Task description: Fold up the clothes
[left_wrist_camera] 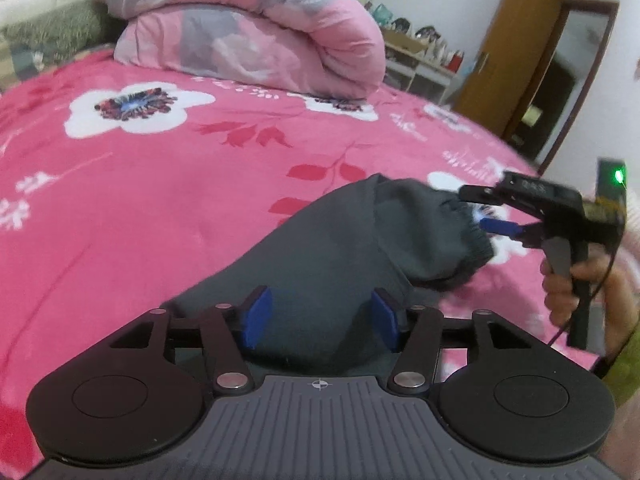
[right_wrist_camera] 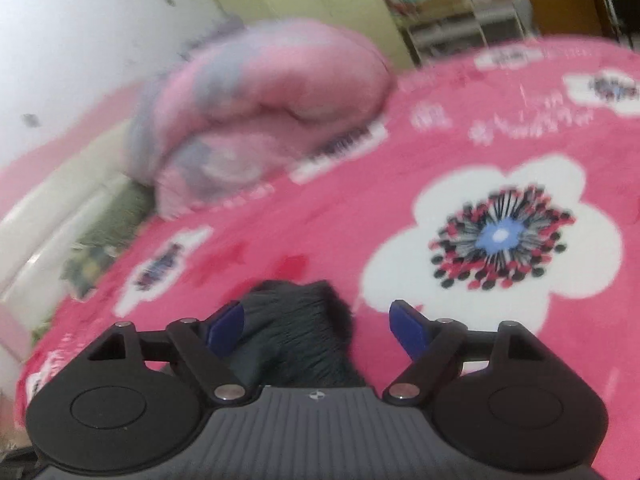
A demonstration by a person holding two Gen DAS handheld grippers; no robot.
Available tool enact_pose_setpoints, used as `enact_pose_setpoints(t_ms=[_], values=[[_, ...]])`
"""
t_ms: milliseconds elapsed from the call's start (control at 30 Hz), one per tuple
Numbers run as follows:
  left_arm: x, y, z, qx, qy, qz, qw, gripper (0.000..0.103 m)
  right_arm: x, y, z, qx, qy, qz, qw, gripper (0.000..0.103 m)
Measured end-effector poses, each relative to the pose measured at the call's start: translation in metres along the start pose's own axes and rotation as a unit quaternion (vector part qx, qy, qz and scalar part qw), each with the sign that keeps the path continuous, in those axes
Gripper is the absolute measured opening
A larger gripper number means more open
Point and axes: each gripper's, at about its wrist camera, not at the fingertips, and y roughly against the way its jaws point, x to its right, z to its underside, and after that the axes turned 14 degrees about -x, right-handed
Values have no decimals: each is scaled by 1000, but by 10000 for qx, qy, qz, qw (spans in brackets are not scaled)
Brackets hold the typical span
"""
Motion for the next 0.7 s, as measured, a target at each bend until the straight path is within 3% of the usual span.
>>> enact_pose_setpoints(t_ms=[67, 100, 133, 400, 533, 700], values=[[-3, -9, -6, -71, 42, -158, 9998, 52, 3, -19, -1, -322, -19, -282, 9991, 53], [-5, -12, -8, -109, 83, -231, 9996, 46, 0, -11, 7, -283, 92, -391, 9988, 29], [-9, -15, -10, -130, 166, -288, 9994, 38, -2, -1, 17, -210, 218, -484, 9984, 16], [-36, -11, -17, 9, 632, -585, 9963, 32, -24, 84, 99, 304, 1451, -1059, 9833, 11], [-43, -3, -15, 32, 686, -664, 9954, 33, -39, 126, 156, 396, 2509, -917, 9628, 10], [-42, 13, -11, 185, 675, -833, 9941, 33, -59, 142, 232, 42, 3711, -390, 9278, 9]])
